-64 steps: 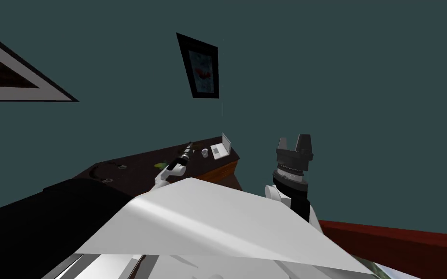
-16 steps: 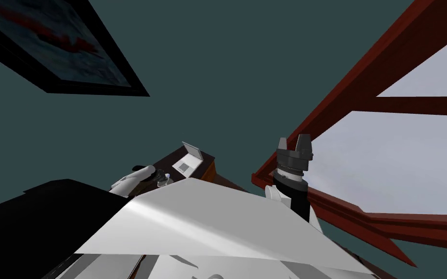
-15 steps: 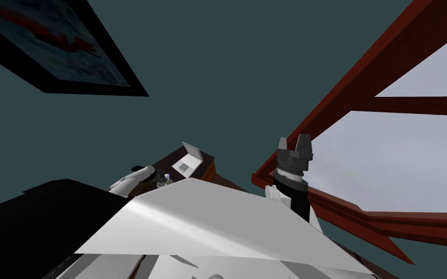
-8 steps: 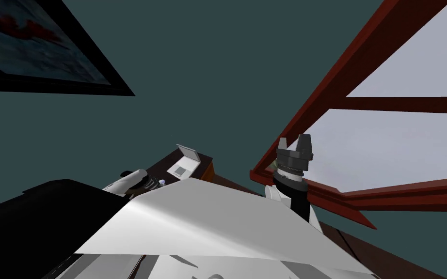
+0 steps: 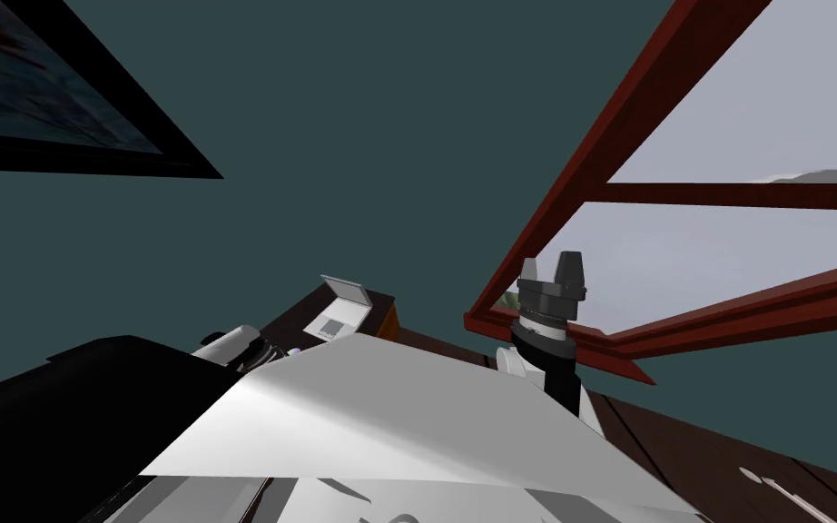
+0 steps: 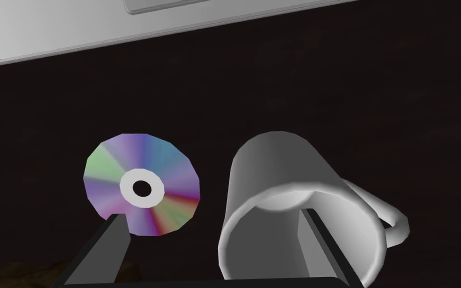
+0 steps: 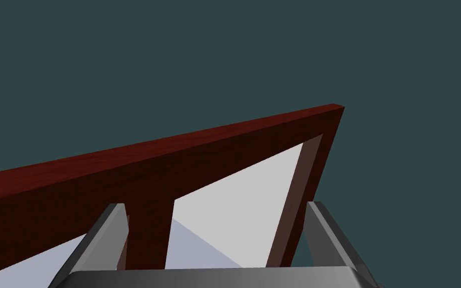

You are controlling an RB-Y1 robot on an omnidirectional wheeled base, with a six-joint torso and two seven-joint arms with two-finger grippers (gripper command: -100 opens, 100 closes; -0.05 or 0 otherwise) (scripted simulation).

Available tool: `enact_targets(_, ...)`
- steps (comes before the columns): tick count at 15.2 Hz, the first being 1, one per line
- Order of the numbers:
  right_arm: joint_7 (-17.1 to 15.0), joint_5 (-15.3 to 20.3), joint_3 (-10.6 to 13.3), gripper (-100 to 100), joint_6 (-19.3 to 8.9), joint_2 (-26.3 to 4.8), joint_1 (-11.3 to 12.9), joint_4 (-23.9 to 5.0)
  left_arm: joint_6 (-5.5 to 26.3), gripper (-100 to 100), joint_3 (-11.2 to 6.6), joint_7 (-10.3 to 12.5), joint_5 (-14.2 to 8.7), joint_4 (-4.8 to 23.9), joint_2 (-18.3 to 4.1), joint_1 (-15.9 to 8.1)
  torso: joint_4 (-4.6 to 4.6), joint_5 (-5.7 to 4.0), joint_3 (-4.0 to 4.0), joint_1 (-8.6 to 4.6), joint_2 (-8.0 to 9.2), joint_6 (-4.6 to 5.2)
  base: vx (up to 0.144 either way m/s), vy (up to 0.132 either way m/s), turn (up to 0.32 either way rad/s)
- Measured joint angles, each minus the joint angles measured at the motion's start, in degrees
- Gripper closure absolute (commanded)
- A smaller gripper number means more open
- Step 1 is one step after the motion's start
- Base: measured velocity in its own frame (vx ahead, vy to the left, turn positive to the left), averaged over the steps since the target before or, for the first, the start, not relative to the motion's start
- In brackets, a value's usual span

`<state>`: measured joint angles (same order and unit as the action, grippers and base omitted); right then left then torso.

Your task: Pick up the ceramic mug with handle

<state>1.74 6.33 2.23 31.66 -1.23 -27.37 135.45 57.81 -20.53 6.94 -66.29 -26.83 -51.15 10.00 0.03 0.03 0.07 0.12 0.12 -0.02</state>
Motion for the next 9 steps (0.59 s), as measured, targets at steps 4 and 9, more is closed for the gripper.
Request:
enact_targets(4,0.0,0.0,0.0,0,0.0,0.0,0.0,0.0,1.3,-100,-0.32,-0.7,-1.2,3.1,-0.5,-0.4,-0.01,-0.02,-0.03,-0.09,-0.05,0.0,-0.01,0.013,-0.051)
enact_targets(9,0.0,0.0,0.0,0,0.0,0.0,0.0,0.0,3.4,-100,-0.56,-1.2,-2.6,7.5,-1.3,-1.2,-0.01,-0.01,-0.03,-0.05,-0.05,-0.01,-0.014,0.021,-0.079)
